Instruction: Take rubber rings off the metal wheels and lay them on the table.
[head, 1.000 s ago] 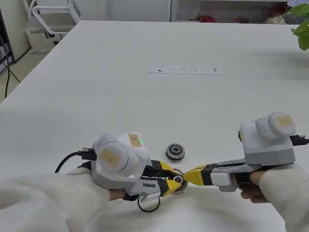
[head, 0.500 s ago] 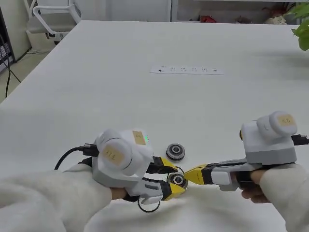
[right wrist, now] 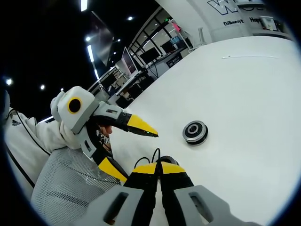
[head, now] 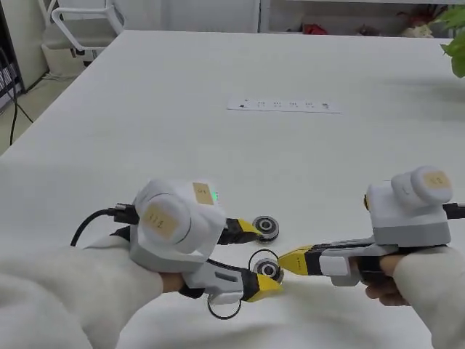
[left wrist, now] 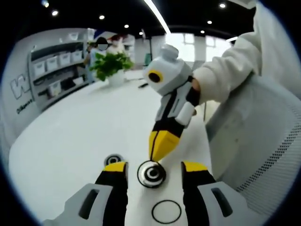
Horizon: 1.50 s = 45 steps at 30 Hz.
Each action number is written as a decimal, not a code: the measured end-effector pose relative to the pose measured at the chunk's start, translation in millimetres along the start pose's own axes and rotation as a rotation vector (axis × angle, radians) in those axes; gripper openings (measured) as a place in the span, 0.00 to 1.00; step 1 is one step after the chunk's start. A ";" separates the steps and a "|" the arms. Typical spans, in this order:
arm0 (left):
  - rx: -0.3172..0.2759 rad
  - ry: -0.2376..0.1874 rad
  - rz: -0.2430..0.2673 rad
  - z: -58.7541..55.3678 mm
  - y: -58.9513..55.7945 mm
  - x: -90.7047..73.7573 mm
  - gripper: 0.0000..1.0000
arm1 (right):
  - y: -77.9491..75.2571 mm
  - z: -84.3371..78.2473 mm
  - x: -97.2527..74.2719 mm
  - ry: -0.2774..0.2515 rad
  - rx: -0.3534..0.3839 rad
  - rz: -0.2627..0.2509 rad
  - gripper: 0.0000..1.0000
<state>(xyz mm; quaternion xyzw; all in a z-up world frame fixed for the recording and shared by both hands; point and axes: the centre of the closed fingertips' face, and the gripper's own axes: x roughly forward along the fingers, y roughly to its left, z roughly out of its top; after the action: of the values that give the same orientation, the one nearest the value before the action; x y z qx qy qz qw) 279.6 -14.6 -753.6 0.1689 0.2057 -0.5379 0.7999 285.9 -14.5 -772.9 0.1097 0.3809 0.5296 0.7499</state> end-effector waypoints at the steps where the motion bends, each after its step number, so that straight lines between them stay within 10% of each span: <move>1: -0.001 -0.003 0.002 0.9 0.4 -1.5 0.48 | 0.2 0.4 -0.1 -0.002 0.000 0.001 0.00; 19: -0.025 -0.093 0.050 20.6 8.4 -36.4 0.63 | 10.6 12.1 -0.4 -0.046 0.014 0.038 0.00; 45: -0.057 -0.137 0.189 5.3 24.2 -96.0 0.88 | 29.6 12.6 7.7 -0.030 -0.007 0.089 0.00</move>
<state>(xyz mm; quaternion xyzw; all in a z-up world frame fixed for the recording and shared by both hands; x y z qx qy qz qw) 270.5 67.5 -698.9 0.1277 0.1489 -0.4645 0.8636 274.6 7.6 -751.0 0.1319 0.3627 0.5621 0.7315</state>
